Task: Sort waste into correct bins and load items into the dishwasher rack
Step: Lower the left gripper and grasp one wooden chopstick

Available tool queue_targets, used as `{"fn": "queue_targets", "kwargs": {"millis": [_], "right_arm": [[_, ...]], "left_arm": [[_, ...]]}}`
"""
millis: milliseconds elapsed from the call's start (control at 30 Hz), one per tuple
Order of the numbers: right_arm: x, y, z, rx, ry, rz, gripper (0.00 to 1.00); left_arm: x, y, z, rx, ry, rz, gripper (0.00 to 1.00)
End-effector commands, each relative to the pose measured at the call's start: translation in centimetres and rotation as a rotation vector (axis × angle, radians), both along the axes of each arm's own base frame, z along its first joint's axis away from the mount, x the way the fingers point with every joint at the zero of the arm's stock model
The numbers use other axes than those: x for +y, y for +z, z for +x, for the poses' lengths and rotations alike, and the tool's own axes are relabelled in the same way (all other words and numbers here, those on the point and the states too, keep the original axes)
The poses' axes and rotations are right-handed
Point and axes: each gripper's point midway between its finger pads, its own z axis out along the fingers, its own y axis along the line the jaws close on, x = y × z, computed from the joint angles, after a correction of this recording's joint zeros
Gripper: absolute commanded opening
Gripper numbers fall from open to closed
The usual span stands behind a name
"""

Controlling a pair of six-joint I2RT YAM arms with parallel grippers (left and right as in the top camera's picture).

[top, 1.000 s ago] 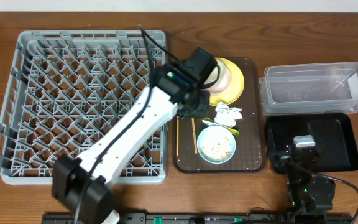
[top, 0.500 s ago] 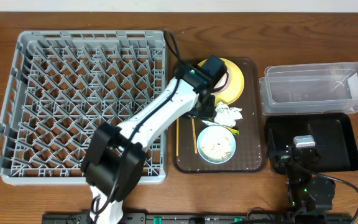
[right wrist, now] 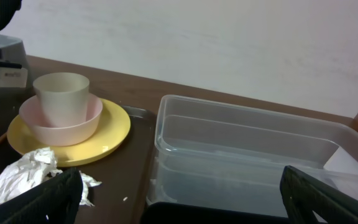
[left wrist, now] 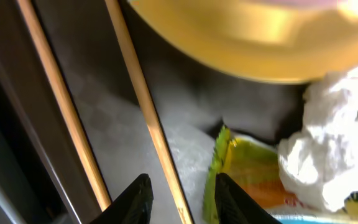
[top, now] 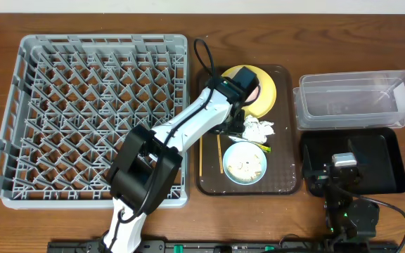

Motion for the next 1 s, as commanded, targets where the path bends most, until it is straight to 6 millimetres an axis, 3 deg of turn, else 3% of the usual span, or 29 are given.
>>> {"fn": "queue_targets", "kwargs": {"millis": [0, 233, 767, 967], "right_arm": [[-0.2, 0.0, 0.0, -0.001, -0.005, -0.011, 0.99], [-0.2, 0.0, 0.0, -0.001, -0.005, -0.011, 0.99], [-0.2, 0.0, 0.0, -0.001, -0.005, -0.011, 0.99], [-0.2, 0.0, 0.0, -0.001, -0.005, -0.011, 0.99]], "left_arm": [[0.9, -0.9, 0.7, -0.032, 0.022, 0.062, 0.36], [0.6, -1.5, 1.1, -0.056, 0.024, 0.045, 0.28], [1.7, -2.9, 0.9, -0.067, 0.09, 0.07, 0.29], [2.0, -4.3, 0.5, -0.066, 0.119, 0.067, 0.28]]}}
